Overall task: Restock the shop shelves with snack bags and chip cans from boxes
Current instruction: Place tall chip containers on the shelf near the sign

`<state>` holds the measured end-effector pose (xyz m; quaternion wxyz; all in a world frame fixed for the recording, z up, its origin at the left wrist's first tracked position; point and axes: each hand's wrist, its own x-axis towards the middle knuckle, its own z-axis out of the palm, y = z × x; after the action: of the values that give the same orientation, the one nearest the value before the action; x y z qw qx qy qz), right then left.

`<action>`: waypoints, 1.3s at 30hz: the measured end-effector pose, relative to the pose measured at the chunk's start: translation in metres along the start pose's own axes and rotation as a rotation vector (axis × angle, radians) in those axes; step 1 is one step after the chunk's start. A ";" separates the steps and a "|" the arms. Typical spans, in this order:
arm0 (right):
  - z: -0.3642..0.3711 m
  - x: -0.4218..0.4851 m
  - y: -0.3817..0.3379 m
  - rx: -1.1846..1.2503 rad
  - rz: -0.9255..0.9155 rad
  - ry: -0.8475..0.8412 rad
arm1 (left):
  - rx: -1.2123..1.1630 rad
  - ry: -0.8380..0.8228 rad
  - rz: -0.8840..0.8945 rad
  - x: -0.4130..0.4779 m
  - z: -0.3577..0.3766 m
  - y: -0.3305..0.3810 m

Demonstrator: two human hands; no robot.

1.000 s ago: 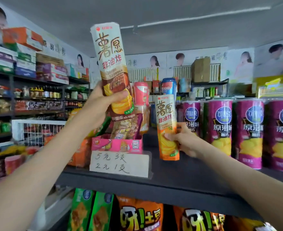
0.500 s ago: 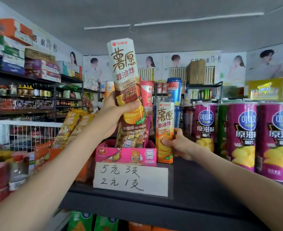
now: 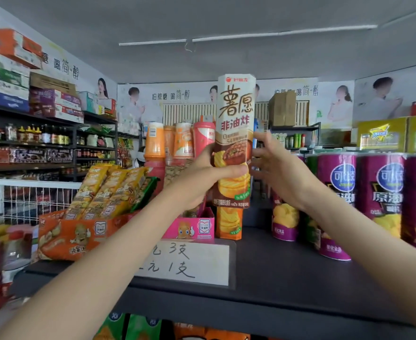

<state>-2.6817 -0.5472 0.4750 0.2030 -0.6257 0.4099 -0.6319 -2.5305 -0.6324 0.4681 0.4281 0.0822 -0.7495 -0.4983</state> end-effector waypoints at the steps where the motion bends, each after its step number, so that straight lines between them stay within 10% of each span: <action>1: 0.000 -0.006 -0.007 -0.032 0.015 -0.072 | 0.018 -0.018 -0.008 0.000 0.005 -0.001; 18: -0.041 -0.019 0.084 -0.239 0.388 0.187 | 0.830 0.009 -0.017 -0.011 -0.016 -0.011; 39: -0.017 -0.014 0.106 -0.540 0.298 0.371 | 1.151 -0.063 -0.003 0.093 -0.006 -0.019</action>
<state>-2.7230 -0.5940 0.3864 0.0425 -0.4649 0.6787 -0.5669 -2.5897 -0.6975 0.5056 0.2910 0.2880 -0.9122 -0.0131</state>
